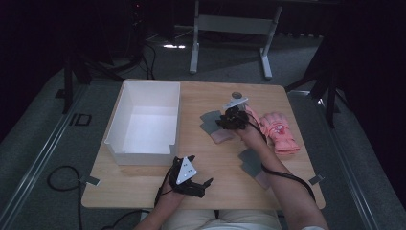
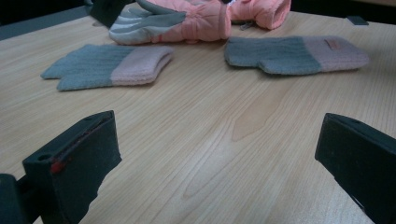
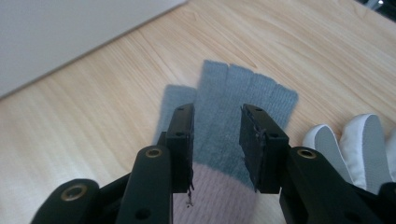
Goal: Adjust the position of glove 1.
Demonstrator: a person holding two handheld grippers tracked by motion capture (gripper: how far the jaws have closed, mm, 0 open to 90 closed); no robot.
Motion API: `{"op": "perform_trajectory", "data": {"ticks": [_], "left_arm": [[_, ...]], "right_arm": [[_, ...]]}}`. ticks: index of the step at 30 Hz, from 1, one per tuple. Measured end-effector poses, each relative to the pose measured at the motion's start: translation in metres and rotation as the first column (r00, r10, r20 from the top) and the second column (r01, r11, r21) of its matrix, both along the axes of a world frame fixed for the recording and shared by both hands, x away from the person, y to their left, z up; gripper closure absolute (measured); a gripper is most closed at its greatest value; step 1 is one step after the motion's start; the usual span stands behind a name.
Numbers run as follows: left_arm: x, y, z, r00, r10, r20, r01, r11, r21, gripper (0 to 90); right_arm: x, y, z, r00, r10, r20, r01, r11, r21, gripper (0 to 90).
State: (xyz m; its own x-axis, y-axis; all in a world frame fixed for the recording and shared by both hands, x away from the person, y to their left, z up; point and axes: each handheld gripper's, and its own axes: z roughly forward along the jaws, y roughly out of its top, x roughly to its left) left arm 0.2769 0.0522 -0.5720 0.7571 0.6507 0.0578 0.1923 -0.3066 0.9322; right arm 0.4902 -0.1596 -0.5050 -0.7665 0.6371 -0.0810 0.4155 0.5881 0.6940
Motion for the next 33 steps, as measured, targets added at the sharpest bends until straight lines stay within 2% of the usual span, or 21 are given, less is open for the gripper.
{"op": "perform_trajectory", "data": {"ticks": [4,7,12,16,19,22,24,26,28,31,33], "left_arm": [[0.000,0.000,0.000,1.0000,0.003,-0.004,-0.003,1.0000,-0.003,0.0],[0.001,0.001,0.000,1.0000,0.007,-0.005,-0.007,0.9999,-0.009,0.0],[0.001,0.002,0.000,0.9999,0.012,-0.006,-0.012,0.9998,-0.017,0.0],[0.000,0.001,0.000,0.9999,0.013,0.003,-0.013,0.9999,-0.010,0.0],[0.000,0.001,0.000,0.9999,0.012,0.004,-0.012,0.9999,-0.010,0.0],[0.000,0.002,0.000,1.0000,0.008,0.004,-0.008,0.9998,-0.019,0.0],[0.000,0.002,0.000,1.0000,0.008,0.002,-0.008,0.9997,-0.021,0.0],[0.000,0.002,0.000,1.0000,0.009,0.004,-0.009,0.9998,-0.020,0.0],[-0.001,0.002,0.000,0.9999,0.008,0.007,-0.008,0.9998,-0.020,0.0],[0.000,0.003,0.000,1.0000,0.005,0.002,-0.005,0.9997,-0.023,0.0],[0.000,0.003,0.000,1.0000,0.006,0.000,-0.006,0.9996,-0.027,0.0]], "right_arm": [[0.008,0.005,-0.010,0.9999,0.004,-0.014,-0.005,0.9998,-0.018,64.7],[0.016,0.006,-0.013,0.9994,-0.003,-0.035,0.003,1.0000,0.007,65.7],[0.024,0.008,-0.016,0.9995,0.002,-0.033,-0.002,1.0000,-0.007,65.9],[0.032,0.011,-0.023,0.9994,0.010,-0.033,-0.011,0.9997,-0.024,66.0],[0.034,0.014,-0.030,0.9994,0.017,-0.029,-0.018,0.9982,-0.057,65.5],[0.038,0.013,-0.041,0.9983,0.010,-0.057,-0.015,0.9966,-0.081,63.6],[0.039,0.010,-0.042,0.9979,0.009,-0.065,-0.013,0.9981,-0.059,63.8],[0.039,0.011,-0.043,0.9983,0.018,-0.055,-0.022,0.9976,-0.066,66.6],[0.039,0.012,-0.042,0.9978,0.007,-0.066,-0.012,0.9976,-0.068,71.8],[0.036,0.017,-0.043,0.9993,-0.004,-0.038,0.000,0.9957,-0.093,77.1],[0.034,0.019,-0.043,0.9993,-0.020,-0.032,0.017,0.9960,-0.088,80.3]]}}
